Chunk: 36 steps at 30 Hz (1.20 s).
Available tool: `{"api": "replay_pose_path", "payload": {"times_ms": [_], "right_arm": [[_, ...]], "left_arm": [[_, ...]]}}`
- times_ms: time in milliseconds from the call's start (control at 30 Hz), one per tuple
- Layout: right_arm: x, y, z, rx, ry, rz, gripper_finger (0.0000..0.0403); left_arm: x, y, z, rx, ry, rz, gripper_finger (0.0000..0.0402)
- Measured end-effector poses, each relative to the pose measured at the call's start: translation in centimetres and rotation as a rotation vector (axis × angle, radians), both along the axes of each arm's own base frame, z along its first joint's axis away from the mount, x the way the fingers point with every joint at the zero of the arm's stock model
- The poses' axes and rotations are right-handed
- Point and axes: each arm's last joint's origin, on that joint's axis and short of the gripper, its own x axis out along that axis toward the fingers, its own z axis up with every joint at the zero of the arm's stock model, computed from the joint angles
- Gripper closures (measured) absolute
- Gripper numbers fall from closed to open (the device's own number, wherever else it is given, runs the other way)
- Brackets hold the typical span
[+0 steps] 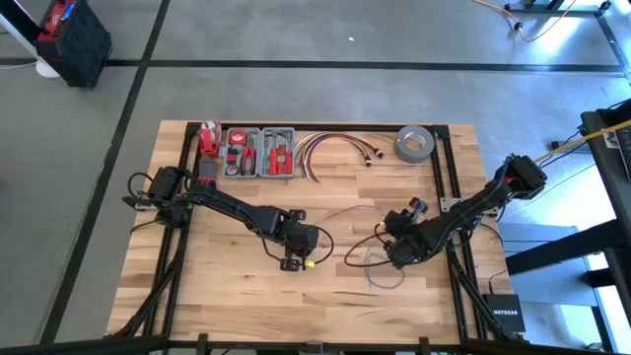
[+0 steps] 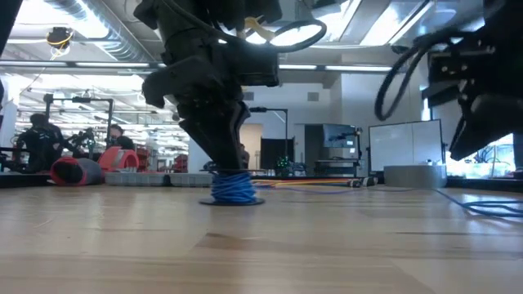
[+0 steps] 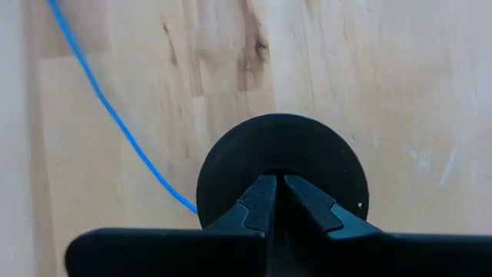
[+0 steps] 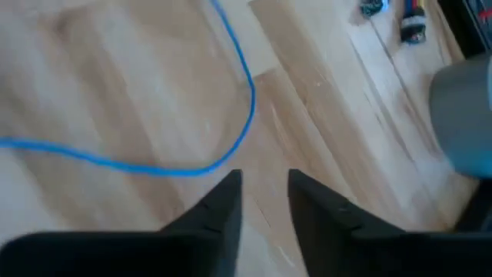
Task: Coil cords
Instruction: Uncoil the blue wire on the black spool
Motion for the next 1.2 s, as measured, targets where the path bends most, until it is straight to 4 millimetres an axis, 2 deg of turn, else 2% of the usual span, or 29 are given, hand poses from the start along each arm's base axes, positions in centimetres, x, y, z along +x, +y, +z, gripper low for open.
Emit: {"api": "replay_pose_path", "payload": {"times_ms": [100,233,333,433,733,967,1100,1200], "right_arm": [[1.2,0.8,1.3,0.036,-0.013,0.072,0.0251],[3.8,2.0,2.1,0.024,-0.213,0.233,0.0209],[6.0,2.1,1.6,0.016,-0.31,0.41,0.0198],[8.3,0.9,0.6,0.013,-0.388,0.499,0.0197],[13.2,-5.2,-3.9,0.094,-0.45,0.655,0.0196],[15.2,-8.5,-6.4,0.163,-0.464,0.689,0.0199],[15.7,-9.2,-6.9,0.227,-0.464,0.716,0.023],[15.8,-9.1,-6.9,0.215,-0.44,0.75,0.0291]], "left_arm": [[0.0,0.0,0.0,-0.007,0.002,-0.003,0.0384],[0.0,0.0,0.0,-0.009,-0.001,-0.004,0.0384],[0.0,0.0,0.0,-0.007,-0.002,-0.01,0.0384],[0.0,-0.1,0.0,-0.005,-0.003,-0.022,0.0384],[0.1,-0.1,0.0,-0.01,-0.01,-0.024,0.0384],[0.1,-0.1,0.0,-0.01,-0.01,-0.018,0.0384],[0.1,-0.1,0.0,-0.01,-0.012,-0.016,0.0384],[0.1,-0.1,0.0,-0.009,-0.013,-0.017,0.0384]]}}
